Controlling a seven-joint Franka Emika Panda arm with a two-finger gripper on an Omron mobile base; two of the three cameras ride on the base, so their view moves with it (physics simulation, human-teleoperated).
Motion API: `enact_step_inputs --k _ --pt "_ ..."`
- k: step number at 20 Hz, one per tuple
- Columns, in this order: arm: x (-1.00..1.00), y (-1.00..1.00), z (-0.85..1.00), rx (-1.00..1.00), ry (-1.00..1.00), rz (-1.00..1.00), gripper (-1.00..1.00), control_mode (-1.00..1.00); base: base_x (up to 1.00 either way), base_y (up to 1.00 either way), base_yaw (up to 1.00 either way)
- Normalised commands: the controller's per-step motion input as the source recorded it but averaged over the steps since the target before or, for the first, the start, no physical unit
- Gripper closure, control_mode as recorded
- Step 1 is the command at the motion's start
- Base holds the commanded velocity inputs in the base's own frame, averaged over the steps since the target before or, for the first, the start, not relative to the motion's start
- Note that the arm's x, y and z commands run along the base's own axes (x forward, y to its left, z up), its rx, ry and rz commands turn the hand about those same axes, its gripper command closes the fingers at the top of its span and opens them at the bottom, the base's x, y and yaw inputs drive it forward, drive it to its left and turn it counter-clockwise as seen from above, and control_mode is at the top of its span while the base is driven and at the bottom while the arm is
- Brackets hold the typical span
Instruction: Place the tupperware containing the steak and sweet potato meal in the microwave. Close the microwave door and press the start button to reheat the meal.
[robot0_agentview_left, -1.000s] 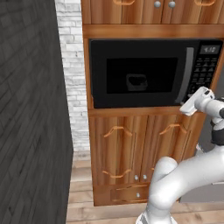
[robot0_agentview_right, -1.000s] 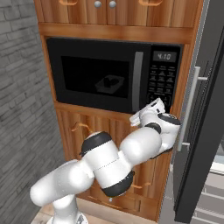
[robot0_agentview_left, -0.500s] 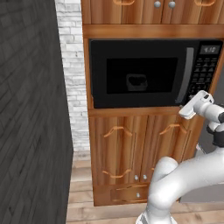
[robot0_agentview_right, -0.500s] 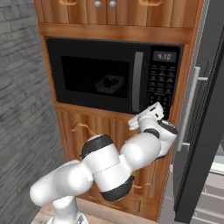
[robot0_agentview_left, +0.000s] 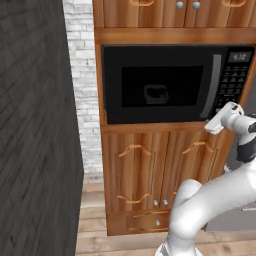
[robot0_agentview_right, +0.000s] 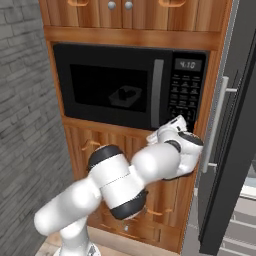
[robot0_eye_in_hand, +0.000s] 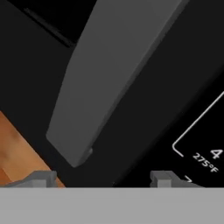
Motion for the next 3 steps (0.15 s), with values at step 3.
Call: enact_step_inputs --k 3 --pt "0.37 0.0 -0.95 0.0 0.21 0.0 -1.0 -1.0 0.0 0.0 0.0"
